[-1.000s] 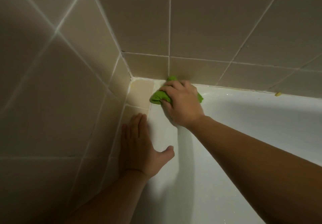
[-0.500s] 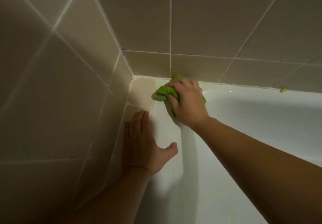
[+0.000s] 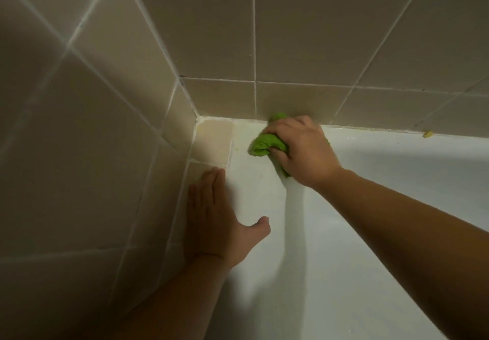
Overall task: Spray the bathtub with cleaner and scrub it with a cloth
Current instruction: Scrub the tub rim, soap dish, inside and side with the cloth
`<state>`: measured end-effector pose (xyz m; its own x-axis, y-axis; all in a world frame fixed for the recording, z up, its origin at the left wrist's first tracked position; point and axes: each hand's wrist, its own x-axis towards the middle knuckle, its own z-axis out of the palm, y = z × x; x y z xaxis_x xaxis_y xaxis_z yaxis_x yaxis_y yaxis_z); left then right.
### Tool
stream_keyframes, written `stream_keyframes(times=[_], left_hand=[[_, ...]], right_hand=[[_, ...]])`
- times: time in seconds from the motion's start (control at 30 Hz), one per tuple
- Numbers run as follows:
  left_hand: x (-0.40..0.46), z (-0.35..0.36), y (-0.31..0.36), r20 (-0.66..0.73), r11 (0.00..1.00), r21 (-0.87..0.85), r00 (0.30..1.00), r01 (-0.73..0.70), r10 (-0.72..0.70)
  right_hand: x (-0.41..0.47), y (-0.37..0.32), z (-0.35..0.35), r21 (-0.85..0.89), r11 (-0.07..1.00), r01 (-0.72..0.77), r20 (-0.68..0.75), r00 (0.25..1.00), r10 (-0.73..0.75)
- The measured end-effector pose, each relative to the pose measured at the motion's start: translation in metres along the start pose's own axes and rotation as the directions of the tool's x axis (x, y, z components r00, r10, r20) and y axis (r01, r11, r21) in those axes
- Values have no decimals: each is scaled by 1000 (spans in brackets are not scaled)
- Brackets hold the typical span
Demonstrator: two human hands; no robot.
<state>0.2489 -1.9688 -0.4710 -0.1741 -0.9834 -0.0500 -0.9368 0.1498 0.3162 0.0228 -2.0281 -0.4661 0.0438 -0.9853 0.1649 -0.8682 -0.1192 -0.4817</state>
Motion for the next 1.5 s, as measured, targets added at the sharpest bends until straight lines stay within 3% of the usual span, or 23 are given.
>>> stream_keyframes(times=[0.23, 0.43, 0.53, 0.6, 0.63, 0.73, 0.8, 0.97, 1.1, 1.23, 1.4, 1.5], left_hand=[[2, -2, 1, 18, 1000, 7, 1000, -25, 24], [5, 0, 1, 20, 1000, -12, 999, -28, 29], [6, -1, 0, -4, 998, -46, 999, -52, 52], [5, -2, -1, -25, 995, -69, 997, -72, 71], [5, -3, -1, -22, 995, -73, 997, -71, 70], [5, -6, 1, 32, 995, -81, 998, -49, 52], [8, -6, 2, 41, 996, -63, 997, -66, 68], [15, -1, 2, 33, 994, 20, 993, -112, 111], [16, 0, 5, 5, 989, 30, 989, -148, 148], [18, 1, 8, 12, 977, 55, 978, -208, 208], [25, 4, 12, 21, 975, 74, 978, -211, 209], [27, 7, 10, 4, 974, 66, 976, -218, 218]], right_hand=[[-9, 5, -4, -47, 997, -64, -28, 998, 62], [15, -27, 9, 166, 982, -95, -2, 995, 97], [-13, -43, 17, 143, 986, 81, 62, 994, -91], [-34, -43, 21, 117, 957, 266, 165, 945, -283], [-34, -34, 18, 92, 952, 292, 182, 935, -304], [-15, -2, 5, -21, 998, 54, 34, 998, -53], [-8, -4, 4, -63, 992, -107, -53, 993, 103], [-25, -20, 12, -27, 995, 99, 77, 992, -96], [-53, 48, -28, -105, 989, -107, -71, 992, 100], [-69, 64, -35, -159, 969, -191, -148, 975, 168], [-9, 3, -7, -93, 996, -17, 17, 1000, 19], [2, 0, -8, -97, 995, 29, 80, 997, -21]])
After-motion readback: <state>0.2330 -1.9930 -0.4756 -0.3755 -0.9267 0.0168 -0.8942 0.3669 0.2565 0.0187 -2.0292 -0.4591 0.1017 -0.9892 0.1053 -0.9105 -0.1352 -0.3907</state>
